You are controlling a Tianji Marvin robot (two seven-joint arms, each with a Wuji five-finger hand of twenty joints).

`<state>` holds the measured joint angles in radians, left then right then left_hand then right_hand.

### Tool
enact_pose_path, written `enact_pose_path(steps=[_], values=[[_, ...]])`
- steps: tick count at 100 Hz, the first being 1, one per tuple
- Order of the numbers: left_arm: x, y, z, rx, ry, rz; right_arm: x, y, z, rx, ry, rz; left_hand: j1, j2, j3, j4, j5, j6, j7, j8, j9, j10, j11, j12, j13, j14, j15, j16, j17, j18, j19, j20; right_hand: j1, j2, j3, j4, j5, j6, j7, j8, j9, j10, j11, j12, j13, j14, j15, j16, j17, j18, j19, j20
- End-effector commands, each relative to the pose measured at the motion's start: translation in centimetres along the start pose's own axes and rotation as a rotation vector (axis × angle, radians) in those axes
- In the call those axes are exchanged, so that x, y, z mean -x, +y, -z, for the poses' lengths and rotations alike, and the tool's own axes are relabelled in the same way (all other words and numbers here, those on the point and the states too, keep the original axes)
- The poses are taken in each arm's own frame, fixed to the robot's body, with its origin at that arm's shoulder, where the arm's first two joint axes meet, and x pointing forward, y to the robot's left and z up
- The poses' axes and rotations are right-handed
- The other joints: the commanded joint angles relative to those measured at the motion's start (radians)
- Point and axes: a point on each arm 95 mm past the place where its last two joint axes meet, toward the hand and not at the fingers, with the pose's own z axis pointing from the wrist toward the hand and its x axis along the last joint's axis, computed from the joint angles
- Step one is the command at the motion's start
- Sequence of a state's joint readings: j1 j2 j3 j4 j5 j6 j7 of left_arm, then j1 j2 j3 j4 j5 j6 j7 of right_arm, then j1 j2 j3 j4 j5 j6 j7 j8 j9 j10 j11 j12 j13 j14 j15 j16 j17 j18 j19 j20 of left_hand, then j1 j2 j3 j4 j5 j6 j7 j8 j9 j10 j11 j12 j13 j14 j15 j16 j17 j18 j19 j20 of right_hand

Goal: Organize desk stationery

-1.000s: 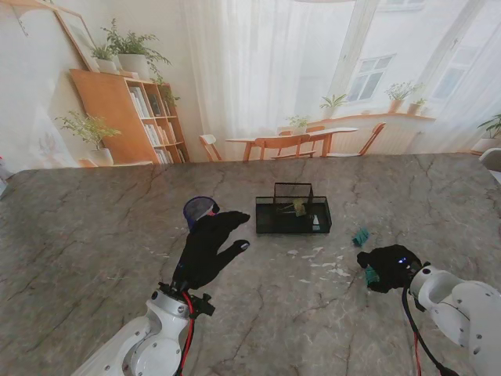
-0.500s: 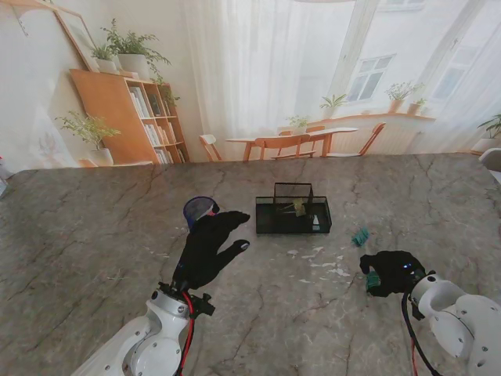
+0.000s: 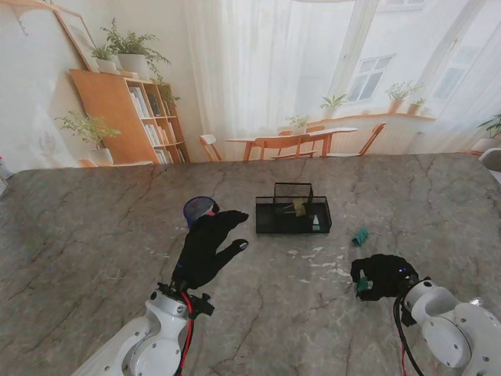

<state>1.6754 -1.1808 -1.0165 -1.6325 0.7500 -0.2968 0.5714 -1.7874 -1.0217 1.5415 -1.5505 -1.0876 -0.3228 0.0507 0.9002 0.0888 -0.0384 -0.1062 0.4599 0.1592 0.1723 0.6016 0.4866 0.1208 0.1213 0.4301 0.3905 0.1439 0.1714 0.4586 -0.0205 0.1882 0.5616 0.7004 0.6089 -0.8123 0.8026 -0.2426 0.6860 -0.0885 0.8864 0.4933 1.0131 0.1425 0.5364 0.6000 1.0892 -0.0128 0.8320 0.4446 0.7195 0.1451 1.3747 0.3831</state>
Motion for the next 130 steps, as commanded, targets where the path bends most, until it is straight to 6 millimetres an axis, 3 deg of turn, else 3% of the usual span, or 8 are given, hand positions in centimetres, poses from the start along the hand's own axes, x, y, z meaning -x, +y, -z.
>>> enact_pose_path(steps=[1,23,49,94,130], values=[[-0.2,0.0,0.2,-0.007,-0.002,0.008,-0.5,0.9,-0.2,0.018,0.010,-0.005,0.012,0.067,-0.016,0.038,0.021,-0.029,0.011,0.014,0.005,-0.024,-0.002,0.005,0.008,-0.023,0.006,0.006,-0.003,0.004,-0.018,-0.008,0.143,0.060,0.116,0.032,0.050,-0.022,0.086,0.029,0.177,-0.196,0.093,0.030,-0.016,-0.063,0.021,0.002,0.012,0.003,0.041,-0.004],[-0.2,-0.1,0.3,-0.014,-0.006,0.009,-1.3,3.4,-0.7,0.093,0.031,-0.033,0.012,0.067,-0.016,0.038,0.022,-0.028,0.011,0.014,0.005,-0.025,-0.002,0.005,0.010,-0.023,0.007,0.006,-0.002,0.005,-0.018,-0.008,0.146,0.061,0.115,0.032,0.051,-0.028,0.090,0.029,0.177,-0.192,0.089,0.035,-0.018,-0.060,0.022,0.003,0.009,0.005,0.039,-0.004],[-0.1,-0.3,0.3,-0.016,-0.012,0.009,-1.8,7.9,-2.8,0.195,0.044,-0.067,0.013,0.068,-0.015,0.038,0.023,-0.027,0.011,0.014,0.006,-0.026,-0.002,0.005,0.010,-0.023,0.007,0.006,-0.002,0.005,-0.018,-0.009,0.152,0.069,0.105,0.035,0.048,-0.032,0.093,0.032,0.171,-0.191,0.086,0.041,-0.024,-0.060,0.024,0.004,0.004,0.006,0.037,-0.005],[0.6,-0.5,0.3,-0.011,-0.028,0.009,-3.0,14.5,-10.0,0.260,0.073,-0.121,0.014,0.067,-0.015,0.038,0.023,-0.027,0.011,0.014,0.005,-0.023,-0.002,0.005,0.009,-0.021,0.007,0.006,-0.003,0.004,-0.018,-0.008,0.155,0.085,0.085,0.041,0.038,-0.047,0.095,0.033,0.163,-0.201,0.079,0.047,-0.031,-0.070,0.021,0.004,-0.002,-0.001,0.032,-0.007],[1.2,-0.8,0.4,-0.004,-0.041,0.003,-3.8,16.4,-16.3,0.237,0.038,-0.164,0.013,0.066,-0.016,0.038,0.025,-0.028,0.012,0.014,0.008,-0.023,-0.001,0.005,0.010,-0.019,0.008,0.007,-0.003,0.006,-0.018,-0.008,0.167,0.097,0.067,0.048,0.030,-0.039,0.100,0.032,0.155,-0.195,0.079,0.048,-0.039,-0.066,0.022,0.006,-0.007,-0.001,0.032,-0.007]])
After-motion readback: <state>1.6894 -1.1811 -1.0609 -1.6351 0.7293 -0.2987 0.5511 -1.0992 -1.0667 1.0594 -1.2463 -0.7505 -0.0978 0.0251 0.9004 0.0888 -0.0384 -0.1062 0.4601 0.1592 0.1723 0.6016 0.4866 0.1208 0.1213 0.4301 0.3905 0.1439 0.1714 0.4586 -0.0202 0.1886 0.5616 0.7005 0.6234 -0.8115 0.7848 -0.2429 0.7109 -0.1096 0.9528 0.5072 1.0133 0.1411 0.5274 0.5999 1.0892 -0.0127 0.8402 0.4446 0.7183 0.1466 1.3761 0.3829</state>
